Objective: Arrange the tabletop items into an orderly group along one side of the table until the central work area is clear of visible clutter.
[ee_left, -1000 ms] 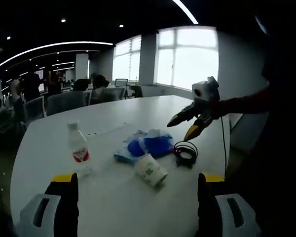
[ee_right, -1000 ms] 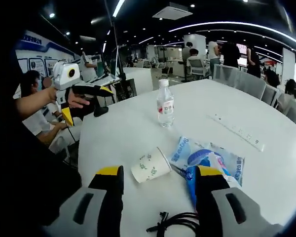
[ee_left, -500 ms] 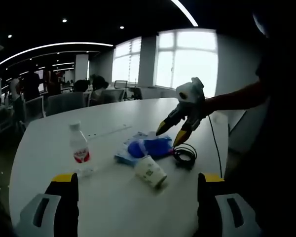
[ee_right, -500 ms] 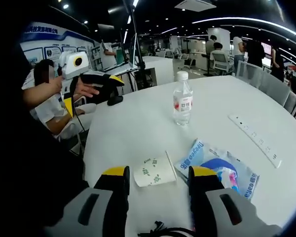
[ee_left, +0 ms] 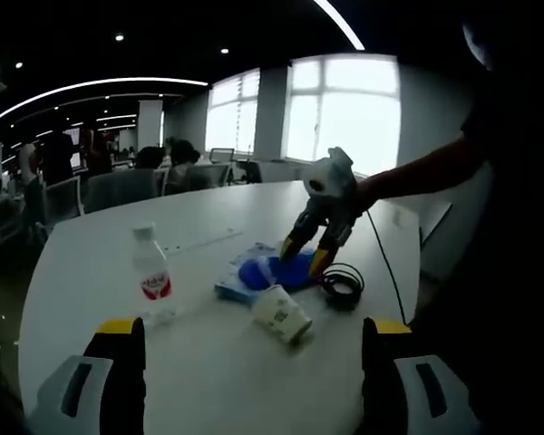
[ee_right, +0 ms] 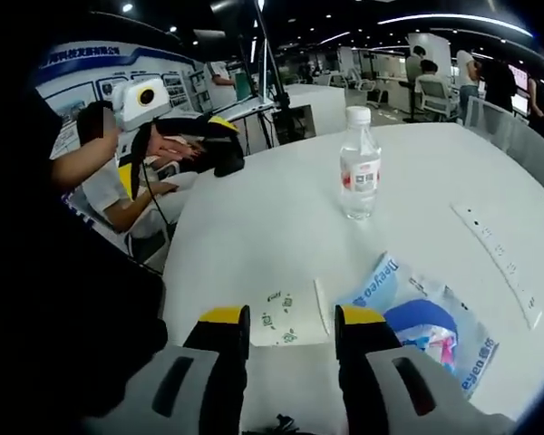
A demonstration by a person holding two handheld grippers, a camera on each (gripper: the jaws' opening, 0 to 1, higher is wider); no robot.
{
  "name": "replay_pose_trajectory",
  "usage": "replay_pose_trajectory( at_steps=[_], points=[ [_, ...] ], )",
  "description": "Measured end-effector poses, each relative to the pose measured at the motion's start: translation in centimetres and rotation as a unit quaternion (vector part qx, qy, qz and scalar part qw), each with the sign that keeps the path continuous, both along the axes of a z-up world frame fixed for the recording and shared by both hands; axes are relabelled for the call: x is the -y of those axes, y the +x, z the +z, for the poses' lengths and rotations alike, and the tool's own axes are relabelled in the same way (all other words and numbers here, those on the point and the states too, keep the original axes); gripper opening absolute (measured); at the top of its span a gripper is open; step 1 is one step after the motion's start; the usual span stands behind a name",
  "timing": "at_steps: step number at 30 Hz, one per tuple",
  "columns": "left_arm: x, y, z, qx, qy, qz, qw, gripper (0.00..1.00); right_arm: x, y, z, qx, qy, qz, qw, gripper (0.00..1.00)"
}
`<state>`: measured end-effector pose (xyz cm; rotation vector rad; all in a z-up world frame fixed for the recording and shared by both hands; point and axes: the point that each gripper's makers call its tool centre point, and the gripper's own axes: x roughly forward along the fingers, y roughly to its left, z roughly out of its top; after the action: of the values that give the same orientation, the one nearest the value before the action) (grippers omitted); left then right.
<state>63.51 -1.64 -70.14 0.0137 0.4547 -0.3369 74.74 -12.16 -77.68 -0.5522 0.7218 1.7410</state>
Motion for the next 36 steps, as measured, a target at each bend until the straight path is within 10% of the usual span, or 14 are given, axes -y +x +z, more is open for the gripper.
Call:
replay_pose_trajectory(
  at_steps=[10, 36],
  points=[
    [-0.2, -0.3, 0.2, 0.000, -0.018, 0.013, 0.9997, 0.94, -1.7, 0.4, -2.0, -0.086, -0.026, -0.009, 0.9959, 0.29],
    [-1.1, -0.1, -0.1, -0.002, -0.015, 0.033, 0.9994, 0.92, -1.2, -2.0, -3.6, -0.172, -0.061, 0.032, 0.9827, 0.02]
  ],
)
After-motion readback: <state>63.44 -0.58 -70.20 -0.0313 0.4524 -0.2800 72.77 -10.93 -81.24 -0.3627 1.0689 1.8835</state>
